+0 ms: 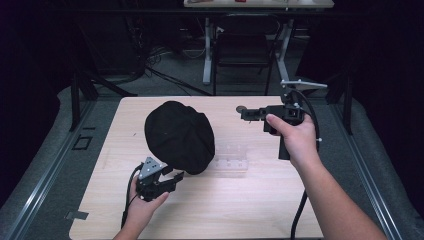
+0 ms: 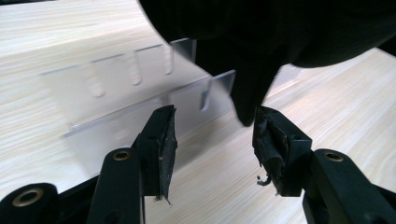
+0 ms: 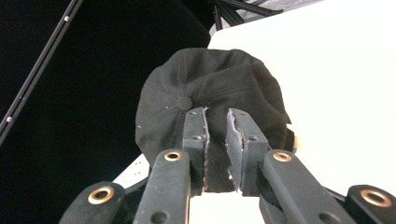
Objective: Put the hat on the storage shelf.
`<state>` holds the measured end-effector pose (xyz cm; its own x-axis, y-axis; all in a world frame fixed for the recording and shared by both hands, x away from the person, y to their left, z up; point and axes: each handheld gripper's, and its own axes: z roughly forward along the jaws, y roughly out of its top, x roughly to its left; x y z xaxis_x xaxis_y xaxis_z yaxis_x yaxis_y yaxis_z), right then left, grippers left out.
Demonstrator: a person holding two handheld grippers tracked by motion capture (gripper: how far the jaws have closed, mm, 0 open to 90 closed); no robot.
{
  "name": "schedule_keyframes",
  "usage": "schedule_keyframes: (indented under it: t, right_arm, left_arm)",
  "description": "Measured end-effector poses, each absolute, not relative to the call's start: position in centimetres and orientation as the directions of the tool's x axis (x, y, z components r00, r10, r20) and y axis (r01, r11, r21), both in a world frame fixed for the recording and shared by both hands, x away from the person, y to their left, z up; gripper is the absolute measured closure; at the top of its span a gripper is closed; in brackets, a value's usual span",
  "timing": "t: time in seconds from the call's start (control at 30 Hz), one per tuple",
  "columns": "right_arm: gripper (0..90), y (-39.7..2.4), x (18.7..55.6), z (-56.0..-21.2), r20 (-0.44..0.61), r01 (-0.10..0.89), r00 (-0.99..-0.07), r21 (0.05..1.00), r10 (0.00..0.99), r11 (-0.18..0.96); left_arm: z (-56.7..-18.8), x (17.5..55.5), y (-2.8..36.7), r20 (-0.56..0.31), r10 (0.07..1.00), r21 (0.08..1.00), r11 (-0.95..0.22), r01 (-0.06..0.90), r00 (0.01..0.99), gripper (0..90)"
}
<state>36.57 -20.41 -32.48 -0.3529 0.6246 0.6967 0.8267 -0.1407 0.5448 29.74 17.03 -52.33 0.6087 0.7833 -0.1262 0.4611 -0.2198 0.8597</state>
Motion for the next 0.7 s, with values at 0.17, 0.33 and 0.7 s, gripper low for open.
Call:
schedule_keyframes:
  t: [0.17,0.33,0.7]
  right_arm:
    - [77.0,-20.9,35.8,-33.1,0.676,0.823,-0.348,0.552,0.649,-0.134]
    - [76.6,-21.5,34.8,-34.1,0.624,0.810,-0.356,0.577,0.695,-0.103]
    - [70.8,-22.1,32.2,-38.0,0.502,0.772,-0.385,0.635,0.775,-0.027]
  left_arm:
    - [-52.2,29.2,18.4,-0.143,0.792,0.851,-0.209,0.482,0.594,48.4]
    - [-52.7,28.5,19.7,-0.106,0.802,0.839,-0.245,0.485,0.588,47.5]
    - [-54.0,28.2,21.5,-0.153,0.828,0.833,-0.185,0.521,0.539,47.7]
